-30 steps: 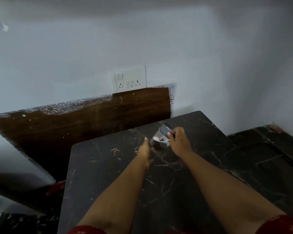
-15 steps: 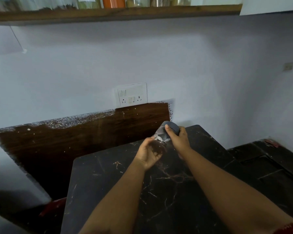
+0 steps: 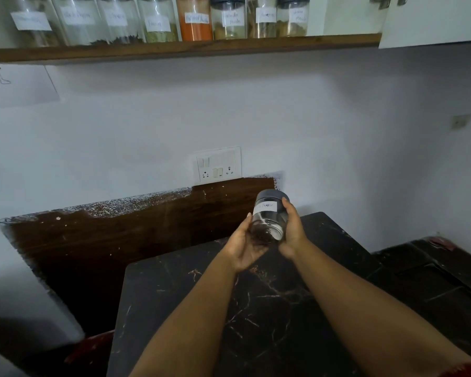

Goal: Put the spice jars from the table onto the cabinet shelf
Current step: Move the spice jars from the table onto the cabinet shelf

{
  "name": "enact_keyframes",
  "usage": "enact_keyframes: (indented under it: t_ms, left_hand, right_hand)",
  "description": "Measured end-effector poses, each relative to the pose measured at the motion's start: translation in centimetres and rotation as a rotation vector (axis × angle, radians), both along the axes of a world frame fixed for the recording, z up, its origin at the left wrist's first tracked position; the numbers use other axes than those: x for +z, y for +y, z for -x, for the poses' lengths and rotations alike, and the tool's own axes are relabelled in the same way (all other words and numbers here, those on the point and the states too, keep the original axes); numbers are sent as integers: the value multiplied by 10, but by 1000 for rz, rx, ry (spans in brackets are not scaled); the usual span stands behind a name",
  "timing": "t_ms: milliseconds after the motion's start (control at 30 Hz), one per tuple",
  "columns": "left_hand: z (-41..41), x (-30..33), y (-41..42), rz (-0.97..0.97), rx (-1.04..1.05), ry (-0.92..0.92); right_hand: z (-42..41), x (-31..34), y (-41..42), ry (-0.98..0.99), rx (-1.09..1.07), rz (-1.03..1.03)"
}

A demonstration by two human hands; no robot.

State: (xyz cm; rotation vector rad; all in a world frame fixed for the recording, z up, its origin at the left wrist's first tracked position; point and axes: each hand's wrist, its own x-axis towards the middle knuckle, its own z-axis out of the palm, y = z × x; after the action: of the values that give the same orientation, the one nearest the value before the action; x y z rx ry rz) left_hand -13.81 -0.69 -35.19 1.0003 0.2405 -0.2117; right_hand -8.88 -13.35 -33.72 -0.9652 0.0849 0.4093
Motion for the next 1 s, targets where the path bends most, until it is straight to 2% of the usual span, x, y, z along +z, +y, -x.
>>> enact_keyframes:
  t_ms: [133, 267, 400, 533, 633, 800, 1000]
  left_hand:
    - [2, 8, 5, 44, 39, -63]
    - [-3, 10, 4, -1, 82, -113]
    - [-6, 13, 4, -18, 131, -141]
    - [-13, 13, -1, -137, 170, -166]
    - [-18, 21, -9, -226, 179, -145]
    - [-41, 63, -22, -226, 197, -232]
    - [-84, 152, -43, -385, 225, -395]
  right_hand:
    - [1, 4, 1, -71, 10, 77]
    - [-1, -2, 0, -92, 15, 33]
    - [1, 3, 3, -199, 87, 194]
    - [5, 7, 10, -349, -7, 534]
    - [1, 20, 8, -465, -134, 706]
    - [-23, 58, -4, -676, -251, 884]
    - [-64, 142, -23, -899, -438, 947]
